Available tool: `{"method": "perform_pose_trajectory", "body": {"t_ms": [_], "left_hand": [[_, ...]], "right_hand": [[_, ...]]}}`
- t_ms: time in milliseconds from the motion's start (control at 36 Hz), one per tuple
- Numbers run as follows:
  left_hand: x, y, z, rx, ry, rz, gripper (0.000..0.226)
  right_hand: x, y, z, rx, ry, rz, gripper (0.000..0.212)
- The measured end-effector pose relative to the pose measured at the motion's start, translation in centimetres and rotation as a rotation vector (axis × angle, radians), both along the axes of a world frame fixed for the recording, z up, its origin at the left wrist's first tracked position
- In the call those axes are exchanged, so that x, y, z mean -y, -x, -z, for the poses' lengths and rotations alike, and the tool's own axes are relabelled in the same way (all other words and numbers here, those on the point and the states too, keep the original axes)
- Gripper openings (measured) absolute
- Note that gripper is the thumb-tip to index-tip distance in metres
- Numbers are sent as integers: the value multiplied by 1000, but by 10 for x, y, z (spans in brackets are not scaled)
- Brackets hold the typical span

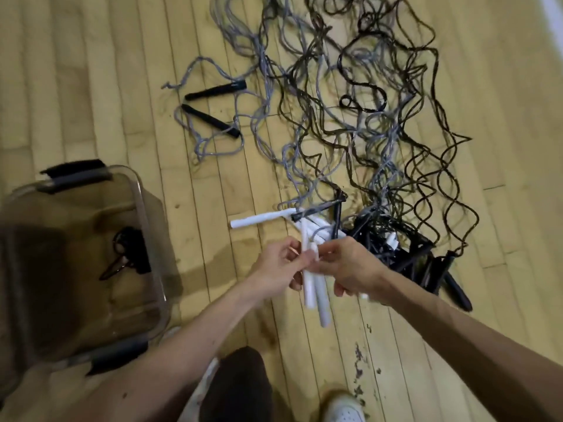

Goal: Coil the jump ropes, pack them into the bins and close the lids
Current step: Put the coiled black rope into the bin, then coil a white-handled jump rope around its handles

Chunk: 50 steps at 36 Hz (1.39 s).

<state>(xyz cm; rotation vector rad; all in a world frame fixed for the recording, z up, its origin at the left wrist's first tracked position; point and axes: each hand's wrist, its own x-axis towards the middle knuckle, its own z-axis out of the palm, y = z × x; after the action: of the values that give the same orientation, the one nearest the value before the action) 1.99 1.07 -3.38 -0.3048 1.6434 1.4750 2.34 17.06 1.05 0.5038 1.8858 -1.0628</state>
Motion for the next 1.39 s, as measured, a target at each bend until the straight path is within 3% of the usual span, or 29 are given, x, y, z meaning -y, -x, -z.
{"method": "perform_pose_trajectory", "body": {"t_ms": [139, 278, 361, 472, 611, 722, 806, 944, 1028, 1111, 1194, 1333, 1389], "left_hand": [[14, 41, -104, -146, -79, -15, 18], [17, 62, -240, -425, -40, 66, 23], [18, 61, -327, -598, -15, 60, 15], [22, 40, -442, -804, -42, 24, 9], [23, -6, -569, -1029, -100, -39, 26], [25, -55, -653, -1145, -173, -75, 26], [28, -93, -696, -1216, -185, -61, 19], [35, -156, -733, -1268, -238, -85, 14], [39, -187, -730, -1245, -217, -82, 17], [40, -208, -711, -1222, -156, -41, 20], [41, -224, -686, -1264, -10, 7, 29], [53, -240, -649, -1374, 448, 276, 45], [56, -237, -637, -1384, 523, 289, 49]], "right_hand": [[-5, 27, -107, -142, 167, 149, 19], [-3, 45, -225, -307, 353, 344, 27], [4, 45, -305, -417, 398, 346, 25], [11, 30, -410, -632, 440, 290, 25], [19, -14, -534, -904, 558, 285, 24], [26, -62, -616, -1023, 673, 277, 14], [31, -98, -662, -1062, 767, 309, 22], [38, -156, -697, -1105, 826, 239, 18], [43, -186, -689, -1103, 814, 238, 12], [54, -216, -668, -1021, 860, 329, 19], [63, -242, -638, -863, 907, 421, 25], [55, -267, -589, -618, 948, 399, 34], [52, -273, -577, -573, 954, 387, 36]]}}
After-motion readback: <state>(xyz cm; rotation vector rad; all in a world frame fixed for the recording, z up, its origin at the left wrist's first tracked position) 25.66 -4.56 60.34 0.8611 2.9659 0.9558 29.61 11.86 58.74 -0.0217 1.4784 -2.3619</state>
